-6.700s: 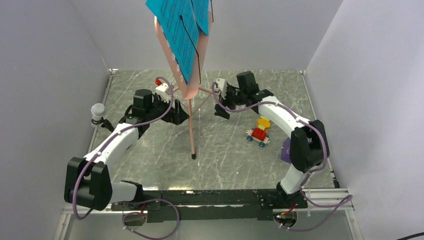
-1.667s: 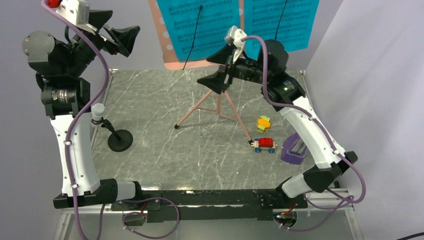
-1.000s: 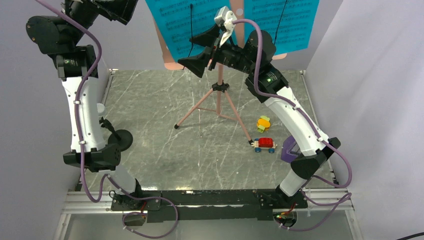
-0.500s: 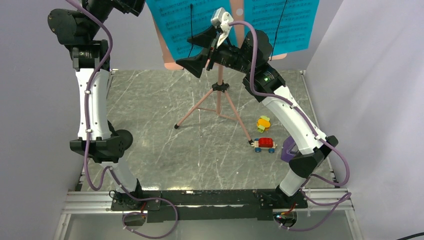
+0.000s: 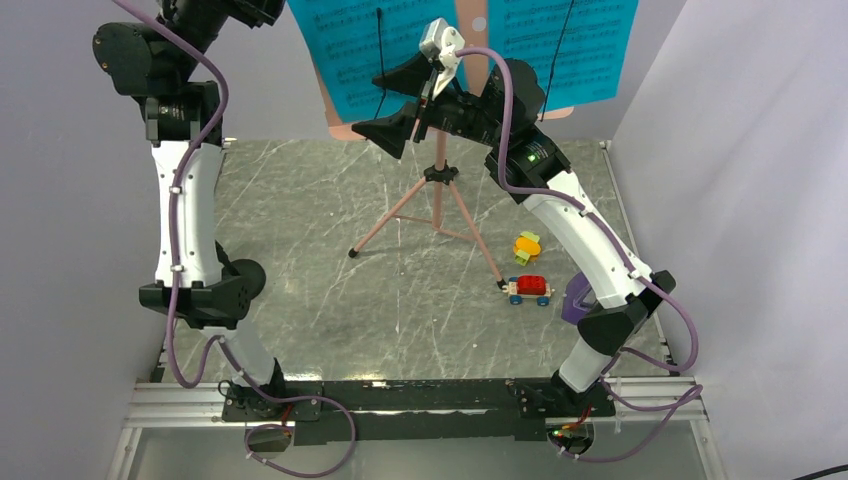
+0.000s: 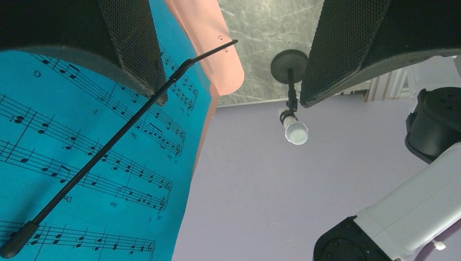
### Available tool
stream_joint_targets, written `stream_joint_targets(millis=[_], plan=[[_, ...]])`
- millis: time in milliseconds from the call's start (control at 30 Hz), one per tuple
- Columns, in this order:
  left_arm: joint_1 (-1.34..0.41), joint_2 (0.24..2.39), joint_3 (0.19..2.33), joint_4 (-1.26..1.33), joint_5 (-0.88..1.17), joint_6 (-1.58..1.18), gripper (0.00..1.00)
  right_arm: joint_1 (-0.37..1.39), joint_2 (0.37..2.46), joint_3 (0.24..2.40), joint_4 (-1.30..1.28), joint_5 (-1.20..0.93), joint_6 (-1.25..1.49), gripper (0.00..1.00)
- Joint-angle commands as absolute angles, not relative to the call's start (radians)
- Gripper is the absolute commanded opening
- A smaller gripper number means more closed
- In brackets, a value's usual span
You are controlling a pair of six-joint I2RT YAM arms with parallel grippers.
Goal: Pack up the instrument practice props
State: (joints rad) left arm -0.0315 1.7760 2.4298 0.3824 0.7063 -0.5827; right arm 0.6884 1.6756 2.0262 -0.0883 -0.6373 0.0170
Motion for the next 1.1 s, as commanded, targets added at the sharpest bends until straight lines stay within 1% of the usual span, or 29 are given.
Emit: stream_joint_targets(millis=[0,67,200,233,267,300,533,600,767,867,967,1067], plan=[[-0.032,1.709,2.453,0.415,0.684,-0.565,0.58,0.693,1.679,2.061,-0.057,-0.672,0.009,0.91],[-0.032,1.708,2.469,0.416,0.668,-0.564,0.54,0.693,1.68,2.055,-0.06,-0.672,0.009,0.91],[-0.032,1.709,2.495,0.41,0.642,-0.546,0.34,0.694,1.68,2.047,-0.062,-0.673,-0.017,0.91],[-0.033,1.709,2.496,0.409,0.636,-0.545,0.27,0.693,1.681,2.047,-0.062,-0.673,-0.016,0.91],[-0.032,1.709,2.495,0.404,0.628,-0.549,0.07,0.693,1.682,2.045,-0.063,-0.673,-0.017,0.91],[-0.032,1.708,2.492,0.395,0.613,-0.557,0.01,0.693,1.683,2.045,-0.062,-0.673,-0.016,0.91],[-0.032,1.708,2.495,0.391,0.633,-0.545,0.01,0.694,1.695,2.056,-0.06,-0.665,-0.02,0.92],[-0.03,1.722,2.545,0.385,0.625,-0.507,0.01,0.694,1.696,2.056,-0.062,-0.666,-0.022,0.92],[-0.023,1.779,2.766,0.342,0.482,-0.249,0.01,0.693,1.694,2.045,-0.065,-0.664,-0.021,0.92],[-0.024,1.79,2.847,0.351,0.342,-0.064,0.0,0.694,1.692,2.044,-0.065,-0.664,-0.021,0.92],[-0.024,1.784,2.883,0.372,0.178,0.128,0.0,0.694,1.691,2.049,-0.066,-0.658,-0.024,0.92],[-0.023,1.752,2.858,0.337,0.066,0.304,0.0,0.693,1.688,2.064,-0.078,-0.631,-0.044,0.92]])
